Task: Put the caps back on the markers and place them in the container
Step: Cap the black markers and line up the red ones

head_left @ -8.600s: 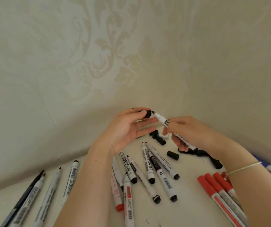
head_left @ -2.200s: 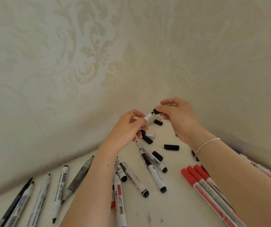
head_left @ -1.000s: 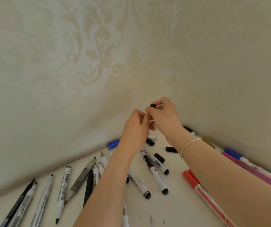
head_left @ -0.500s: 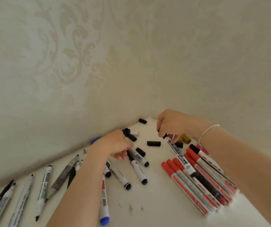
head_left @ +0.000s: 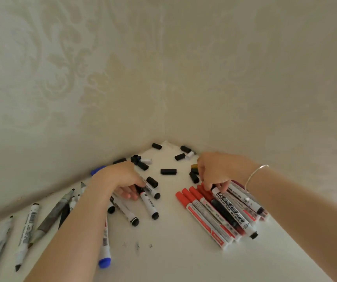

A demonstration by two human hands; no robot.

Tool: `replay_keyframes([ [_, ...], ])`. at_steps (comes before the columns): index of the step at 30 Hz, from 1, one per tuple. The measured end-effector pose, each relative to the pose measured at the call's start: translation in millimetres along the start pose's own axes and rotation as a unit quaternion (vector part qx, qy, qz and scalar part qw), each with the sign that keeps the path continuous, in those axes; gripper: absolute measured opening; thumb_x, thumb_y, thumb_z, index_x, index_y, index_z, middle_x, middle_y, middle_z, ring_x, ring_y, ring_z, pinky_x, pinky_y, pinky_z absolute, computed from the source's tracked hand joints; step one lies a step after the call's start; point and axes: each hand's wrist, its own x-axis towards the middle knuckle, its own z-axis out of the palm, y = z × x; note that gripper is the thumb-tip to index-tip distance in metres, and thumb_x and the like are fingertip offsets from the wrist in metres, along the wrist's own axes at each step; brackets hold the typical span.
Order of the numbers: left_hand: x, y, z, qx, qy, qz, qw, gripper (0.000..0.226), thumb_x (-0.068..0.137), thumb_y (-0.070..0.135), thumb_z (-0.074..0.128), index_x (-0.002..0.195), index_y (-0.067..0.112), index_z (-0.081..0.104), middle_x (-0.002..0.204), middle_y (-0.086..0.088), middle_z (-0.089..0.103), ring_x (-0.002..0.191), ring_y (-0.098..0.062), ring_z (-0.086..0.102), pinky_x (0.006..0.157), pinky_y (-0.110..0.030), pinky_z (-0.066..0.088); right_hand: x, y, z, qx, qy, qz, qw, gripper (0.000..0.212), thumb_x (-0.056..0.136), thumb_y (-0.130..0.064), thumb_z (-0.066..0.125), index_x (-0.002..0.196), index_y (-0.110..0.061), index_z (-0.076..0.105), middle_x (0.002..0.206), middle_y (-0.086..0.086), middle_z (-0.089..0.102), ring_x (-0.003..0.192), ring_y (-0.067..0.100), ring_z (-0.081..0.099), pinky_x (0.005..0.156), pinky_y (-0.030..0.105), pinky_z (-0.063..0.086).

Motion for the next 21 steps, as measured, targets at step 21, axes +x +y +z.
replay_keyframes([
  [21, 0, -4, -2, -0.045, -0.003, -0.019, 0.999, 0.013, 0.091, 0.014, 0.063, 0.095, 0.002, 0.065, 0.076, -0.01, 0.071, 0.066, -0.014, 0.069, 0.071, -0.027, 0.057, 47, -39, 11, -0.022, 0.152, -0.141, 0.978, 0.046, 0.091, -0.005, 0.049, 0.135, -0.016, 0.047, 0.131, 0.006, 0.051, 0.108, 0.02, 0.053, 0.081, 0.023, 0.045],
])
